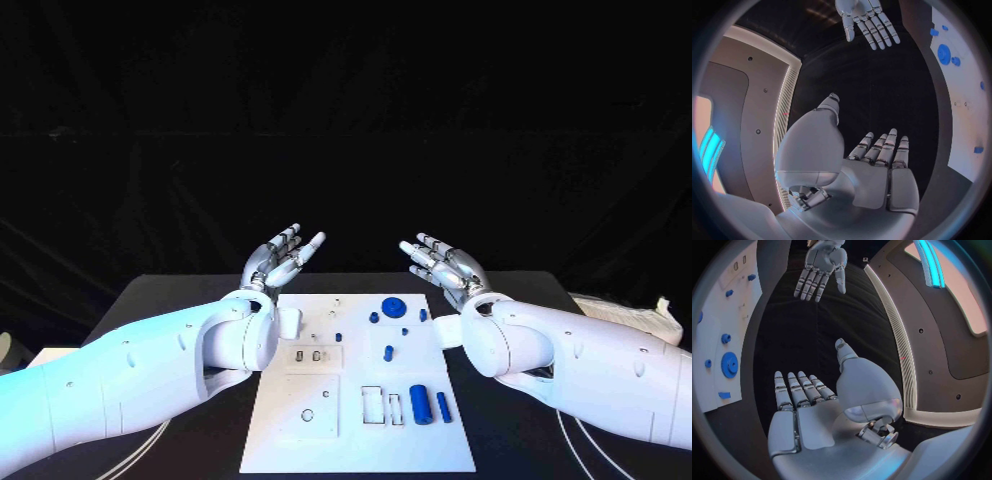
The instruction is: Assemble the parts on the task board
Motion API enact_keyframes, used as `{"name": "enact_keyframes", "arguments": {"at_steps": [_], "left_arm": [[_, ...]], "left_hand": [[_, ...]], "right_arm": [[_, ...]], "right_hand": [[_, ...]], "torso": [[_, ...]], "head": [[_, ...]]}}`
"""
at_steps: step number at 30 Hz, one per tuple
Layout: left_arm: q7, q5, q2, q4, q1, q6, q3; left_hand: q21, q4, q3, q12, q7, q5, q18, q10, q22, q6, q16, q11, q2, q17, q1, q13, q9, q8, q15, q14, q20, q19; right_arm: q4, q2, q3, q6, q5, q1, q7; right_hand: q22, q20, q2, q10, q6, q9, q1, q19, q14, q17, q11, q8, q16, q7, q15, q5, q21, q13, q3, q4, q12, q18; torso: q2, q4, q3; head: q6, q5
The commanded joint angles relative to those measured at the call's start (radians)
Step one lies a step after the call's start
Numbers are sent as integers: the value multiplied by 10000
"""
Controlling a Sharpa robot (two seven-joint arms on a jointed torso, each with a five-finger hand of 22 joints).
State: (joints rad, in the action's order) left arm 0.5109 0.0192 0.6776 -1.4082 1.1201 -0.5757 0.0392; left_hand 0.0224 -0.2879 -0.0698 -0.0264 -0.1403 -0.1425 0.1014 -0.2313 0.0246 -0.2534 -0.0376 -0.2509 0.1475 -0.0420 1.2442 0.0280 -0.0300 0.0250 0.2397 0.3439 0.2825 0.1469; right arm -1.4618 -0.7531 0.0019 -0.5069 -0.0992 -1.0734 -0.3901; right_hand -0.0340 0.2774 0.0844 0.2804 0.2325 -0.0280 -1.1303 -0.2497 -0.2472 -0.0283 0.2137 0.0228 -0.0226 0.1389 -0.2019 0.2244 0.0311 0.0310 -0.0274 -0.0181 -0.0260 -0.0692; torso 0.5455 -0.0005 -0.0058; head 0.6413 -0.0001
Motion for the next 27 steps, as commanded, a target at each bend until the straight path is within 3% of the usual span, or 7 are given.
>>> {"name": "enact_keyframes", "arguments": {"at_steps": [1, 6, 7, 11, 13, 17, 27], "left_arm": [[237, 58, -28, 22, 21, 804, -1], [237, 58, -28, 22, 21, 804, -1], [274, 55, 345, -52, 17, 973, -3], [313, 55, 516, -175, 24, 1112, -4], [339, 55, 616, -264, 29, 1172, -4], [383, 55, 885, -551, 41, 1278, -4], [274, 55, 1679, -1481, 156, 1595, -9]], "left_hand": [[73, -89, -58, -39, -1516, -30, 151, -151, 35, -154, -71, -129, -36, -38, 267, 25, -26, 79, 69, 252, 111, 105], [279, 18, -423, -122, -1539, 61, 89, -850, 140, -836, -298, -177, -598, -168, 745, 85, -96, 189, 129, 1396, 107, 639], [354, 73, -457, -174, -1544, 75, 79, -1178, 177, -1089, -402, -208, -684, -217, 869, 115, -122, 235, 144, 1822, 108, 837], [837, 368, -470, -393, -1526, 115, 235, -2755, 394, -2415, -888, -126, -915, -414, 1279, 226, -245, 482, -22, 3842, 102, 2094], [1555, 639, -484, -637, -1410, 146, 465, -4053, 727, -3247, -1168, 38, -957, -495, 1563, 332, -326, 661, -257, 4569, 79, 3959], [2281, 1107, -429, -932, -999, 237, 811, -6107, 953, -4465, -1417, 354, -1004, -527, 1943, 415, -395, 845, -623, 5653, 39, 5818], [2778, 1512, -173, -992, -825, 246, 851, -7790, 902, -6654, -1599, 796, -1183, -582, 1974, 389, -438, 1132, -1149, 7390, -458, 7650]], "right_arm": [[126, 44, 9, 1823, -932, -29, 737], [220, 69, 12, 2178, -1090, -49, 888], [654, 39, 15, 1362, -2753, -110, 344], [807, 34, 21, 1117, -3467, -131, 249], [859, 31, 27, 1009, -3804, -145, 234], [914, 14, 48, 884, -4428, -196, 265], [997, -144, 133, 879, -6919, -580, 488]], "right_hand": [[-155, 157, 112, 1028, 779, -81, -890, -868, -1145, -103, 225, 140, -207, 1334, -182, 66, 305, 98, 75, 392, -182, -255], [-564, 132, 187, 4514, 3380, -327, -1762, -3901, -5233, -361, 187, 582, -874, 1253, -53, -50, 1283, 323, 319, 993, -721, -862], [-601, 137, 191, 5277, 3955, -371, -1899, -4361, -5891, -384, 96, 674, -965, 1179, 44, -87, 1428, 358, 372, 1104, -828, -958], [-584, 84, 172, 6483, 5800, -450, -2239, -5197, -6954, -364, -185, 884, -1028, 923, 331, -212, 1679, 334, 566, 1445, -913, -1155], [-548, 17, 138, 6810, 6400, -442, -2306, -5463, -7315, -362, -287, 890, -1010, 845, 420, -281, 1737, 322, 644, 1569, -868, -1177], [-490, -117, 100, 7262, 6788, -395, -2320, -5904, -7822, -357, -409, 784, -945, 739, 567, -334, 1832, 310, 798, 1738, -735, -1177], [-501, -749, -115, 8439, 7636, -394, -2177, -7397, -9618, -437, -765, 556, -1065, 512, 1132, -380, 2327, 313, 1430, 2303, -435, -1171]], "torso": [[-1, -1, -2], [-1, -1, -2], [54, -9, -22], [92, -8, -30], [116, -13, -33], [230, -45, -36], [702, 39, -60]], "head": [[1, -1], [1, -1], [92, -44], [92, -42], [98, -53], [69, -38], [13, -195]]}}
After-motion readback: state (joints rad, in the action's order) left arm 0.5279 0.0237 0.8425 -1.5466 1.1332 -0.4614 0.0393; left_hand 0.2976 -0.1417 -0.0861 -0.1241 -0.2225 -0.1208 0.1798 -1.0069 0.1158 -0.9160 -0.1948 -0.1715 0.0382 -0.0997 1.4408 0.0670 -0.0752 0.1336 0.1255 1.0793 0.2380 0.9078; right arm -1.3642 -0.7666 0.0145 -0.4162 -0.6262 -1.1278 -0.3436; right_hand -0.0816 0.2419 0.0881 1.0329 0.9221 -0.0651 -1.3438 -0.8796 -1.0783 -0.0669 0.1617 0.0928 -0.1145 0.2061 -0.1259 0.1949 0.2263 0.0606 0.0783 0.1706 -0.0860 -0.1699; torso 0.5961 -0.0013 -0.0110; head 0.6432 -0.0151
